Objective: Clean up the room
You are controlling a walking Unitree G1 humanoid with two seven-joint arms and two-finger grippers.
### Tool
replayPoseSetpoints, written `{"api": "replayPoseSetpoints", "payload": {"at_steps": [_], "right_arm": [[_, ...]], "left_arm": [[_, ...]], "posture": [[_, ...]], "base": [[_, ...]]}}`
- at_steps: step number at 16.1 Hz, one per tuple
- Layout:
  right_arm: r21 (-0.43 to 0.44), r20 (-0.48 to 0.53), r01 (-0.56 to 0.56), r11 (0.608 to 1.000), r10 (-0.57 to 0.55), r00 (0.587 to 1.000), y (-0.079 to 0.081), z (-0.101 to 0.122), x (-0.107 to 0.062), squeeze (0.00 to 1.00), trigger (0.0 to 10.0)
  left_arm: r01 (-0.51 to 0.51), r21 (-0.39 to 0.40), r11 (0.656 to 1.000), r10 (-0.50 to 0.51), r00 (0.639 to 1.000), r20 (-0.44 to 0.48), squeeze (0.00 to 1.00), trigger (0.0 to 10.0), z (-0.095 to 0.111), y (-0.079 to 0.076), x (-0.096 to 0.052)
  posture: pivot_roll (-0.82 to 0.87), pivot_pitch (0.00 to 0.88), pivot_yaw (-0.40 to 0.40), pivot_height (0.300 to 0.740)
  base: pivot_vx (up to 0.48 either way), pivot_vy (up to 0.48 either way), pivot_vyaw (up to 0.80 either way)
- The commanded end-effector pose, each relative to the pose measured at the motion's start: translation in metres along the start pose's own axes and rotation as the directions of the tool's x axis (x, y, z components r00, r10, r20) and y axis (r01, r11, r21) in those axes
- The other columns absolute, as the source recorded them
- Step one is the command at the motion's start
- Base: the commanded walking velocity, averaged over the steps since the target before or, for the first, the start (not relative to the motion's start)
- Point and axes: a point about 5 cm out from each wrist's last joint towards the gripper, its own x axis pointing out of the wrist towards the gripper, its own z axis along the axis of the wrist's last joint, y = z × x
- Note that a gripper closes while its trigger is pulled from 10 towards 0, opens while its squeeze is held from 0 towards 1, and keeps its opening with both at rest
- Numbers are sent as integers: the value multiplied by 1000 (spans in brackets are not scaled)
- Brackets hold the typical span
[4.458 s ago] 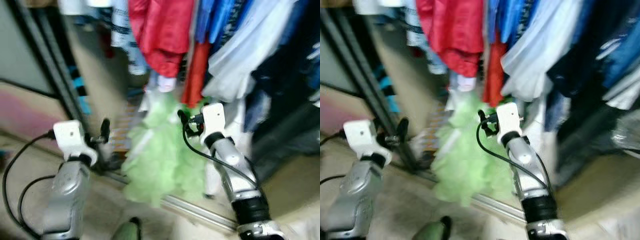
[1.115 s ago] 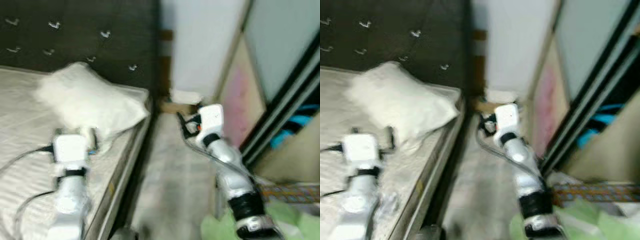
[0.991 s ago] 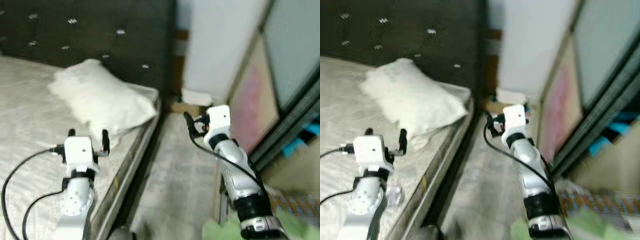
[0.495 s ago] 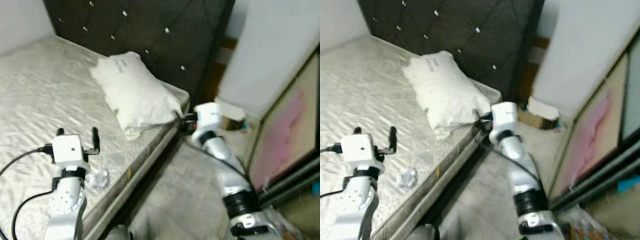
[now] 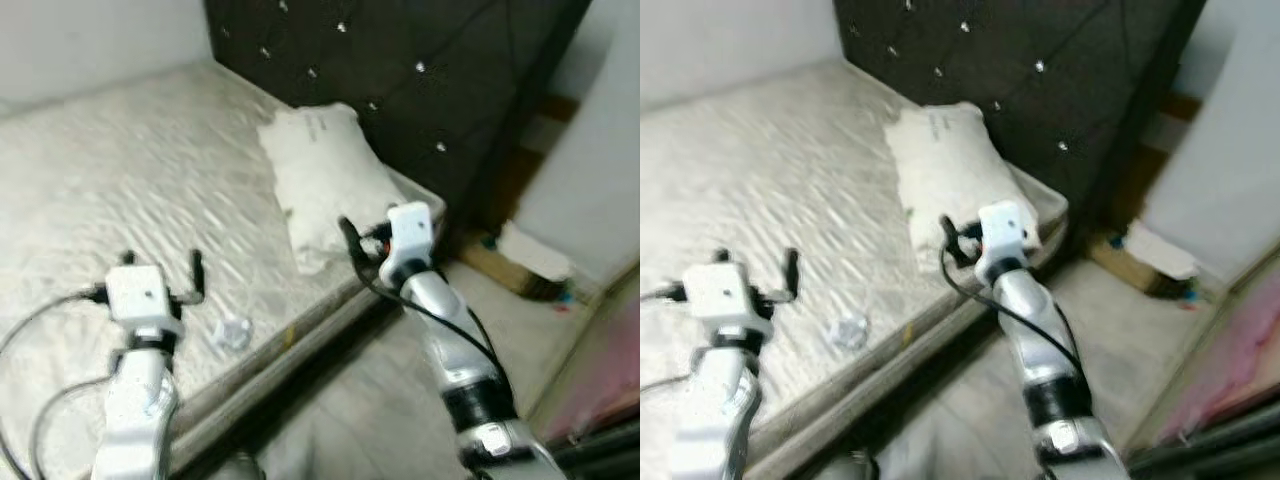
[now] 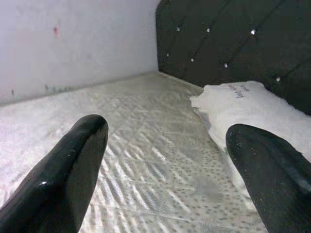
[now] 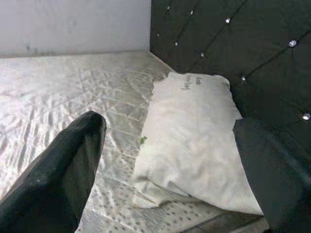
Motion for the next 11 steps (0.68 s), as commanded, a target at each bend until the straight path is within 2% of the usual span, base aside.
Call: {"api": "replayPoseSetpoints", "payload": {"at_steps": [1,11], "right_arm": [[10,6,3,1000,-3,1000,-1,1,0,0,10000],[16,9,-15,1000,14,1000,2,2,4,0,10000]], "left_arm": [[-3,3,1000,3,1000,-1,0,10000,1,4,0],[15,-10,1000,-15,1000,-4,0,10000,1,0,2]], "posture": [[-3,0,-60,740],[-4,0,-59,740]], "base": [[0,0,800],[0,0,800]]}}
